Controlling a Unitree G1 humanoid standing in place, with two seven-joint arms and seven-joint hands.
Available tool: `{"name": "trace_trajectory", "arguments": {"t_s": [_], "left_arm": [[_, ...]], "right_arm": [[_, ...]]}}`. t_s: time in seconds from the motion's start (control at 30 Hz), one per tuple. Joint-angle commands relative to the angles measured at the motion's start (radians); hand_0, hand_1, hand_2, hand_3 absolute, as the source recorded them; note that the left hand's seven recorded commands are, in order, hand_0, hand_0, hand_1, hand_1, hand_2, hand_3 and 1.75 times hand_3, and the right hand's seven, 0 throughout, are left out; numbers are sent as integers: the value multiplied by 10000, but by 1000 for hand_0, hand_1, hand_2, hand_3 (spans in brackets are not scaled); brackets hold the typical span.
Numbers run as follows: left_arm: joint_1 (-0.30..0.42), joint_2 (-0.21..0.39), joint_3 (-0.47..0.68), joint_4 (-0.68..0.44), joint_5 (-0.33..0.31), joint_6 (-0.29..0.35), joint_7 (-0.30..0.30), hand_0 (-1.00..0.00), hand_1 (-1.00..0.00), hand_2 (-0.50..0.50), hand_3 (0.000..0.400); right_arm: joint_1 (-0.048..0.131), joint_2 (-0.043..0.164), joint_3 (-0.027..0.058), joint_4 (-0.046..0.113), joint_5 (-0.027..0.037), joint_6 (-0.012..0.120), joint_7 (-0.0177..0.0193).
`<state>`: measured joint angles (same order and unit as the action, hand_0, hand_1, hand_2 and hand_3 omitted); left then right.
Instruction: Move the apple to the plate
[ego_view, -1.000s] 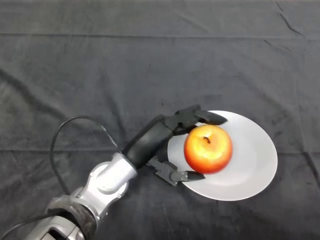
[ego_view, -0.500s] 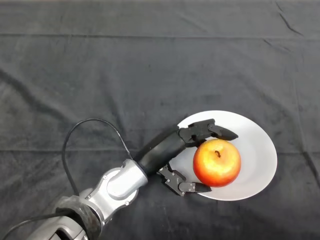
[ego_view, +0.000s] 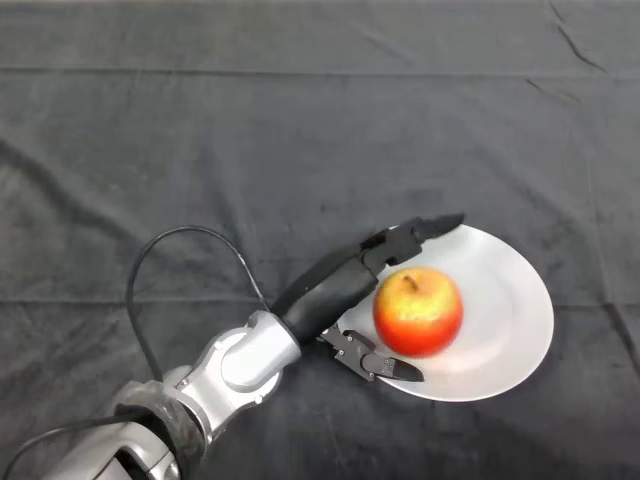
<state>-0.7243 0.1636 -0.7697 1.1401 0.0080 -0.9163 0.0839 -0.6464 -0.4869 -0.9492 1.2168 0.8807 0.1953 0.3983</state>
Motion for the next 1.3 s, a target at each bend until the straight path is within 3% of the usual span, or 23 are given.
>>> {"name": "trace_trajectory", "arguments": {"t_s": [0.03, 0.37, 0.77, 1.0, 1.3], "left_arm": [[33, 626, -148, -254, 313, -66, -48, 0, 0, 0, 0], [386, 1551, 739, 12, -22, -696, -234, 0, 0, 0, 0], [673, 2444, 2037, 363, -499, -721, -400, 0, 0, 0, 0], [1054, 3043, 2851, 624, -803, -368, -324, 0, 0, 0, 0], [1091, 3581, 3884, 1009, -1215, 854, -180, 0, 0, 0, 0]], "right_arm": [[-128, -225, -44, 27, 186, -77, 38], [-130, -227, -45, 31, 185, -78, 41], [-131, -228, -46, 33, 184, -78, 42], [-130, -227, -46, 32, 183, -78, 42], [-128, -223, -45, 25, 182, -78, 39]]}}
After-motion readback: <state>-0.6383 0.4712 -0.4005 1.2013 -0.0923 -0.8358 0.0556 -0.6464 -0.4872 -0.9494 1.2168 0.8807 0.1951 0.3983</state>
